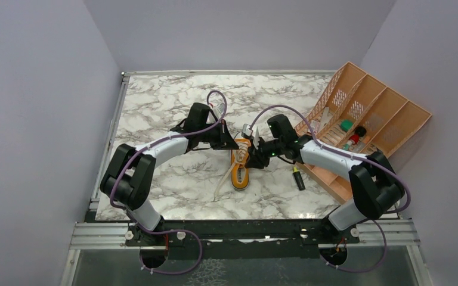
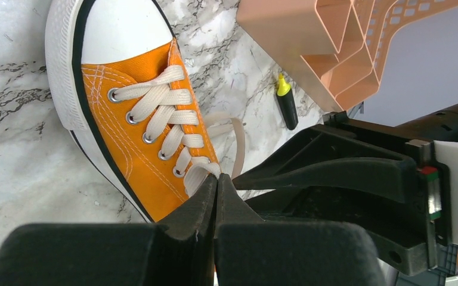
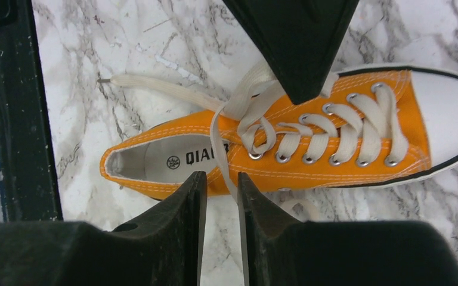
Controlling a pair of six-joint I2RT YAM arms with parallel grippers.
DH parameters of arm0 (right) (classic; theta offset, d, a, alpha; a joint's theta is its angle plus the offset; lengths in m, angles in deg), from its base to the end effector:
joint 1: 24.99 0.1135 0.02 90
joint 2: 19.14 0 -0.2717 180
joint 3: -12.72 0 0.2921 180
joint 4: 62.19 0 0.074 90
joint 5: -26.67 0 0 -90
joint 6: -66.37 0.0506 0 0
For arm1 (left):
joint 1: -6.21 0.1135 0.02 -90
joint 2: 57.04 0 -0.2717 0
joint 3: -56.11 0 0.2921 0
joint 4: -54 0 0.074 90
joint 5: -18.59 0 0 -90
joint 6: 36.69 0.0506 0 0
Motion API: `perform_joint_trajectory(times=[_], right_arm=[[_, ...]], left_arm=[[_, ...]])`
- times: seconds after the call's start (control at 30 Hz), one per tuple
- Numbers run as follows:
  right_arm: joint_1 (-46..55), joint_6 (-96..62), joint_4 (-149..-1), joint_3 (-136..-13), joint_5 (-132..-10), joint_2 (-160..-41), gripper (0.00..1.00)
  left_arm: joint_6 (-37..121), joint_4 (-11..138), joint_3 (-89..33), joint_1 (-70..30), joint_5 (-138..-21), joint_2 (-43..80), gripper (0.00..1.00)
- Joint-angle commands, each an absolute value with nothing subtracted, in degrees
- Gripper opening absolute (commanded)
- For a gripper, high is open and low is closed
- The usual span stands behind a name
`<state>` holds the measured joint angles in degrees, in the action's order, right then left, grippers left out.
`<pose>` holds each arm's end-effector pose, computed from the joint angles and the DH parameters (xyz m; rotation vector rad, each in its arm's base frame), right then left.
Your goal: Tie the shoes
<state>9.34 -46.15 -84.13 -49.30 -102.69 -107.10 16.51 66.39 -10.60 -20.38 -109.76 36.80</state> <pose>0.2700 0.2232 0.1733 -1.3899 1.8944 0.9203 0.3310 -0.2008 0.1790 0.1787 2.4311 -1.3076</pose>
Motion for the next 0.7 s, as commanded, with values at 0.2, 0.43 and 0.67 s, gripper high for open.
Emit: perform_joint_trajectory(times=[0.2,0.43,0.67], right_arm=[[9.3,-47.5,-78.9,-48.6,-103.1,-107.3,0.23],[9.3,-46.4,-77.6,-46.8,-101.9,-106.4,0.18],[9.2,-44.8,-78.1,-46.9,-97.9,-105.6,0.01]], left_arm=[[16.9,66.7,-9.5,-20.2,-111.7,33.5,0.0],[16.7,66.9,-9.7,-19.9,-112.2,32.7,0.0],[16.8,67.3,-9.5,-19.7,-113.1,32.4,0.0]])
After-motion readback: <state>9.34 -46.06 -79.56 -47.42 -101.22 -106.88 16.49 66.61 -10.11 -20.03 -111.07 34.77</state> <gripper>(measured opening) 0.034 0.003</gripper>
